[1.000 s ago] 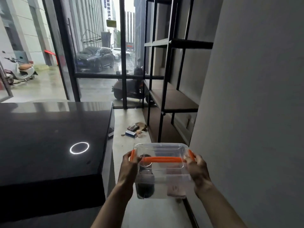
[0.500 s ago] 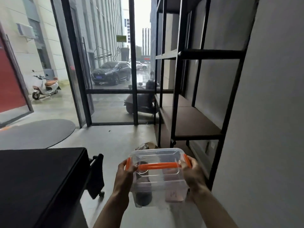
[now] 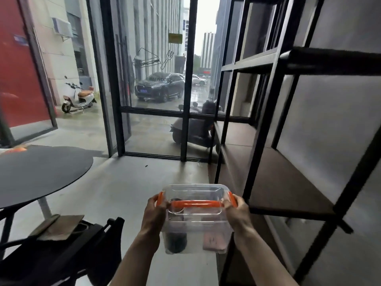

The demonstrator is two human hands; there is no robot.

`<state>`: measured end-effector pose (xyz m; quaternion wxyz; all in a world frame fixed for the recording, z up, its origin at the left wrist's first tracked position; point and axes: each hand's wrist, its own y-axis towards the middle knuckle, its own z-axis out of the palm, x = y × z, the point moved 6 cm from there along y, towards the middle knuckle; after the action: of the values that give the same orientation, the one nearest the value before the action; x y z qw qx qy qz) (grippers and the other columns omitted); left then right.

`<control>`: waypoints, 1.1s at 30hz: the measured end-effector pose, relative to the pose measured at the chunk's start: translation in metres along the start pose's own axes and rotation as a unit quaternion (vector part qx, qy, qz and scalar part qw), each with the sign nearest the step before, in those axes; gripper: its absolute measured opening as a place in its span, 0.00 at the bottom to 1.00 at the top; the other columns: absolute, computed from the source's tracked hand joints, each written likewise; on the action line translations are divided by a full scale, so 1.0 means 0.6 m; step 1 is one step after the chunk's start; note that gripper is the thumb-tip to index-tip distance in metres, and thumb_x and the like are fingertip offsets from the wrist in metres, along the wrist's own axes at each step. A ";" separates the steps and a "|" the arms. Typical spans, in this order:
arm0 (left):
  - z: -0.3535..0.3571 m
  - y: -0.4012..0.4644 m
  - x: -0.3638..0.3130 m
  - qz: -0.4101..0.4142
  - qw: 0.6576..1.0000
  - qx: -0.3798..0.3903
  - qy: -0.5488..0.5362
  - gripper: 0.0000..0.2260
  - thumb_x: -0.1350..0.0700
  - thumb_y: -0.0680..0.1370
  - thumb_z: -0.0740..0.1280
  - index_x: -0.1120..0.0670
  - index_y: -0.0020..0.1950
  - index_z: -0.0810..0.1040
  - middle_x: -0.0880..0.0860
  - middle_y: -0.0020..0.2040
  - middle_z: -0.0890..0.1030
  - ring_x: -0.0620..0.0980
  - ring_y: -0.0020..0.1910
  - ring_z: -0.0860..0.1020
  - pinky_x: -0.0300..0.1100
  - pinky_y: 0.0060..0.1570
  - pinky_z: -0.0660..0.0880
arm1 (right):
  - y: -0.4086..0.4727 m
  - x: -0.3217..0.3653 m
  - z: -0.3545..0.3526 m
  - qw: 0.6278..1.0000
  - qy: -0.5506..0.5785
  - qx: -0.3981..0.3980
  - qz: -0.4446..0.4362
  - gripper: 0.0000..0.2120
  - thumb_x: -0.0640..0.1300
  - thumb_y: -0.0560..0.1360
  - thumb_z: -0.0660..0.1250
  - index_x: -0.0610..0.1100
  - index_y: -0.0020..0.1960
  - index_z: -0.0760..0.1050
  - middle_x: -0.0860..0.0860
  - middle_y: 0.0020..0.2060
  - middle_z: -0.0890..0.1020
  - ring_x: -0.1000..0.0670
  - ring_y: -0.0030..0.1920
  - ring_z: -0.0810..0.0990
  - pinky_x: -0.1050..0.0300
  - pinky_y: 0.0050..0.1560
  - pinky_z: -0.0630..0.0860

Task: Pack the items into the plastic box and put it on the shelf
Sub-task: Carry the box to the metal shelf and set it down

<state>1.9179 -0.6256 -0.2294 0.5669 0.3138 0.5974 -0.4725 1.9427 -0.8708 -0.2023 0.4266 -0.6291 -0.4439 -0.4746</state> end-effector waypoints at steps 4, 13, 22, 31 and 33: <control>0.025 0.196 -0.060 0.010 1.000 -0.010 0.001 0.21 0.45 0.80 0.64 0.52 0.70 0.70 0.57 0.62 0.79 0.58 0.56 0.79 0.51 0.50 0.77 | 0.173 0.047 0.091 1.000 -0.009 -0.006 -0.002 0.28 0.54 0.80 0.66 0.45 0.77 0.67 0.43 0.63 0.80 0.40 0.60 0.80 0.41 0.61 0.79; 0.107 0.543 -0.132 0.001 1.000 -0.011 0.020 0.20 0.49 0.81 0.65 0.53 0.71 0.70 0.58 0.62 0.79 0.59 0.57 0.79 0.55 0.54 0.78 | 0.498 0.102 0.232 1.000 0.027 0.003 0.013 0.27 0.50 0.81 0.65 0.46 0.78 0.64 0.42 0.63 0.78 0.40 0.60 0.80 0.38 0.62 0.79; 0.242 0.895 -0.182 -0.001 0.999 -0.009 0.040 0.22 0.50 0.80 0.66 0.53 0.72 0.69 0.60 0.64 0.77 0.61 0.59 0.78 0.55 0.55 0.77 | 0.875 0.136 0.331 1.000 0.027 -0.004 0.011 0.27 0.44 0.81 0.65 0.42 0.78 0.65 0.45 0.60 0.76 0.44 0.57 0.76 0.50 0.57 0.75; 0.447 1.187 -0.278 0.024 0.996 0.042 0.070 0.22 0.48 0.81 0.65 0.52 0.73 0.68 0.58 0.65 0.77 0.60 0.61 0.77 0.54 0.55 0.75 | 1.198 0.199 0.325 0.996 0.045 -0.074 0.007 0.25 0.46 0.82 0.64 0.46 0.78 0.63 0.46 0.58 0.76 0.53 0.45 0.78 0.61 0.34 0.73; 0.503 1.233 -0.282 0.022 0.995 0.069 0.073 0.21 0.48 0.80 0.66 0.52 0.72 0.70 0.58 0.65 0.77 0.60 0.61 0.77 0.57 0.58 0.76 | 1.238 0.207 0.298 0.993 0.041 -0.107 0.009 0.26 0.47 0.82 0.65 0.47 0.78 0.64 0.45 0.61 0.78 0.47 0.52 0.80 0.51 0.42 0.81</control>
<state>2.7338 -0.6125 -0.1924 0.5092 0.3986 0.5960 -0.4761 2.7165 -0.8604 -0.1997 0.3789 -0.6554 -0.3669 -0.5406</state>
